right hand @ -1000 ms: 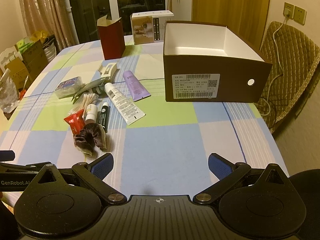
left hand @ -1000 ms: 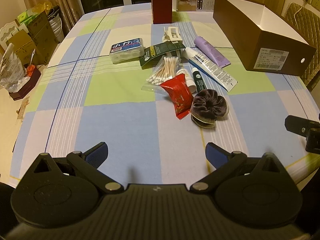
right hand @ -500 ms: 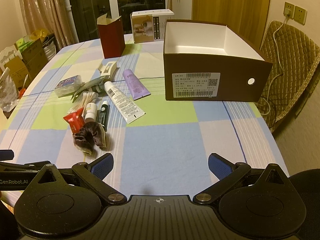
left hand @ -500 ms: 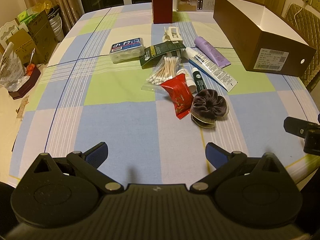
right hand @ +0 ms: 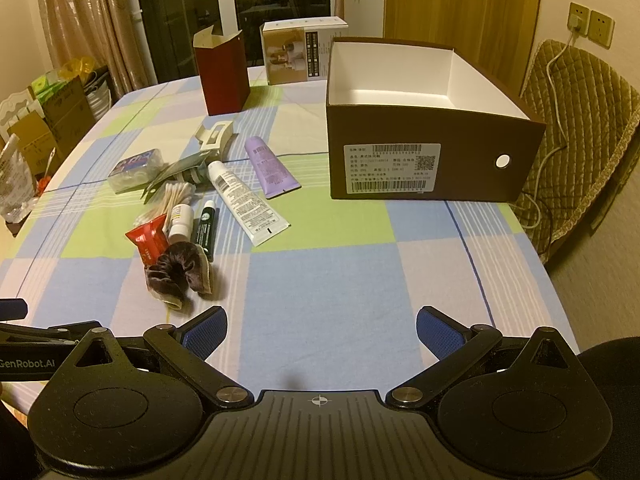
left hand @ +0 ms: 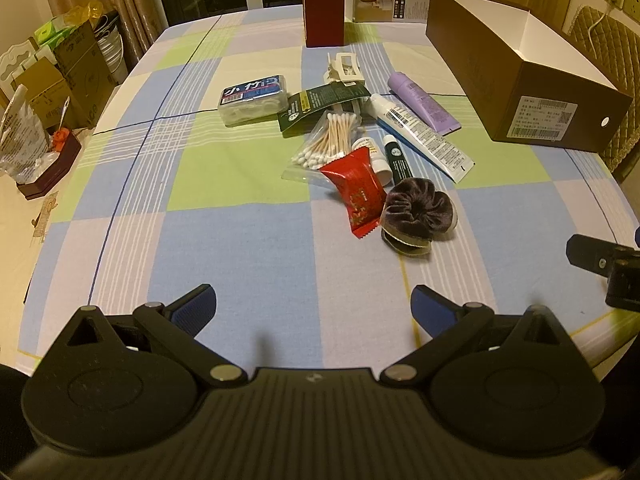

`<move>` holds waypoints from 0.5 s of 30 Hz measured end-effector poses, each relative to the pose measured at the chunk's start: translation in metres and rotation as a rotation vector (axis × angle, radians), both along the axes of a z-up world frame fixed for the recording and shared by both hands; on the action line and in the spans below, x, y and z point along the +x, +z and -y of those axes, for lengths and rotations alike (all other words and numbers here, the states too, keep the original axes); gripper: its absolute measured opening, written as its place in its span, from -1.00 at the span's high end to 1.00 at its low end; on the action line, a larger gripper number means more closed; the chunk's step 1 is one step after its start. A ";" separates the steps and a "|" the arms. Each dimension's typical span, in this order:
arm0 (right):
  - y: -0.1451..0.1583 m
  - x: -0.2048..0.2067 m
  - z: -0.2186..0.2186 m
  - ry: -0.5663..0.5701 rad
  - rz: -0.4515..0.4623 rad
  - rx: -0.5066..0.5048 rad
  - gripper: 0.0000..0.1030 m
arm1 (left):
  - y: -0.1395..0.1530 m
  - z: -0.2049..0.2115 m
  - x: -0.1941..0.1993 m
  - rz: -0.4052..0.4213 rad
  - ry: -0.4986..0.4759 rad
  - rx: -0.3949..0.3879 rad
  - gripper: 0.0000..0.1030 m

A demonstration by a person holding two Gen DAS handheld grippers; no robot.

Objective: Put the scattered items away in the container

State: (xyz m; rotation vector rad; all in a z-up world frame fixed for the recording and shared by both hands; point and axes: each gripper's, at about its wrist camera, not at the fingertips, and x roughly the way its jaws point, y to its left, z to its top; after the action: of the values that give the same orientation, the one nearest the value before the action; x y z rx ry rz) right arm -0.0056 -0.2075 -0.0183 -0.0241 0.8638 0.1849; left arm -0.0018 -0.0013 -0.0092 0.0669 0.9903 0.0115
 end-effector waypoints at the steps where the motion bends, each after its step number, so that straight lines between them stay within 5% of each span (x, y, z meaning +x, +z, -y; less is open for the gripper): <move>1: 0.000 0.000 0.000 0.000 0.000 0.000 -1.00 | 0.000 0.000 0.000 -0.001 0.001 0.000 -0.98; 15: 0.000 0.000 0.000 0.002 -0.002 -0.001 -1.00 | 0.001 0.000 0.001 -0.002 0.001 -0.001 -0.98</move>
State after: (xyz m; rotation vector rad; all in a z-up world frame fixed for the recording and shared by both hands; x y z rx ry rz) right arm -0.0054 -0.2076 -0.0188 -0.0258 0.8656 0.1866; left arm -0.0007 -0.0010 -0.0084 0.0651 0.9928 0.0122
